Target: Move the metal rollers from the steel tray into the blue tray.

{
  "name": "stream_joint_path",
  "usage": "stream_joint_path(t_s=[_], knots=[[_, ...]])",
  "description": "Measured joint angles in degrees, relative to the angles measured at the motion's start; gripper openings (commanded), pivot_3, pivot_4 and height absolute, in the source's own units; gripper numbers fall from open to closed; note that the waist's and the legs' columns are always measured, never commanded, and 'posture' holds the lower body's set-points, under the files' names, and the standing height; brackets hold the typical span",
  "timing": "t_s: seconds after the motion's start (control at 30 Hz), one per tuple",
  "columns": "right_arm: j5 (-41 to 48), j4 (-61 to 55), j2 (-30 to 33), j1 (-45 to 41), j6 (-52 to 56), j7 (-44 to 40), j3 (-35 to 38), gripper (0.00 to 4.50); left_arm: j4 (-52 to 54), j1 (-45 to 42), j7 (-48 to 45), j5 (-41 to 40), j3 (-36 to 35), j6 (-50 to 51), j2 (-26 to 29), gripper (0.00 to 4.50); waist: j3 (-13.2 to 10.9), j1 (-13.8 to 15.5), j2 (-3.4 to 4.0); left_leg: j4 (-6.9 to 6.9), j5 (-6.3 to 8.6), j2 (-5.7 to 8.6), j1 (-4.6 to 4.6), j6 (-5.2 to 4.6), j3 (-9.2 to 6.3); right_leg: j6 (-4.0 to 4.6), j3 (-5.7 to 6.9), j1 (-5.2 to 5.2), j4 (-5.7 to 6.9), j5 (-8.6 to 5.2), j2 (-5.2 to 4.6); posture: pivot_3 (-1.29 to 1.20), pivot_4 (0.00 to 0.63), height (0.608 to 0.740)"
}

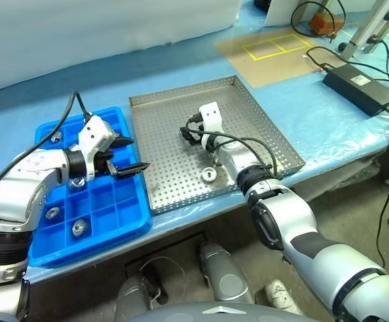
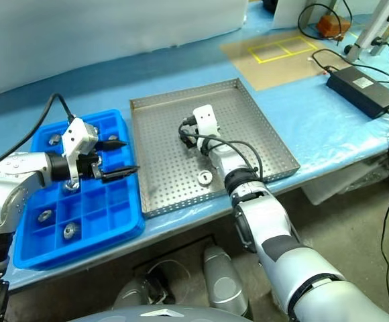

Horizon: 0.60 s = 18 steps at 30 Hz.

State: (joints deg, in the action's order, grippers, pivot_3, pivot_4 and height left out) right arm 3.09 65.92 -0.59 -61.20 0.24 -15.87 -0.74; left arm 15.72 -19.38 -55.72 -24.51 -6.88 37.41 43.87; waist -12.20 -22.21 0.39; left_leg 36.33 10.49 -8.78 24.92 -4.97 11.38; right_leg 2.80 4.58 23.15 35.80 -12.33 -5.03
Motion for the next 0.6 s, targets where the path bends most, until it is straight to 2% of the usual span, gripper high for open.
stream_joint_path(t_s=[0.23,0.6], knots=[[-0.08,0.01,-4.06,0.0,-0.27,-1.9,0.12,4.5,0.6,0.0,1.14,-1.0,0.0,0.48,0.01,4.47,0.0,-0.01,0.0,0.01,-0.01,0.0,-0.01,0.0,0.0,0.0,0.0,-0.01,0.03,0.0,0.0,-0.61,0.15,0.74],[-2.09,0.75,-4.0,-0.04,-0.26,0.55,0.42,4.5,0.67,1.61,2.27,-1.0,0.4,0.58,0.02,4.47,0.0,1.21,0.0,0.01,-0.01,0.01,0.01,-0.01,0.01,0.0,0.0,-0.02,0.02,0.0,-0.01,-0.6,0.15,0.74]])
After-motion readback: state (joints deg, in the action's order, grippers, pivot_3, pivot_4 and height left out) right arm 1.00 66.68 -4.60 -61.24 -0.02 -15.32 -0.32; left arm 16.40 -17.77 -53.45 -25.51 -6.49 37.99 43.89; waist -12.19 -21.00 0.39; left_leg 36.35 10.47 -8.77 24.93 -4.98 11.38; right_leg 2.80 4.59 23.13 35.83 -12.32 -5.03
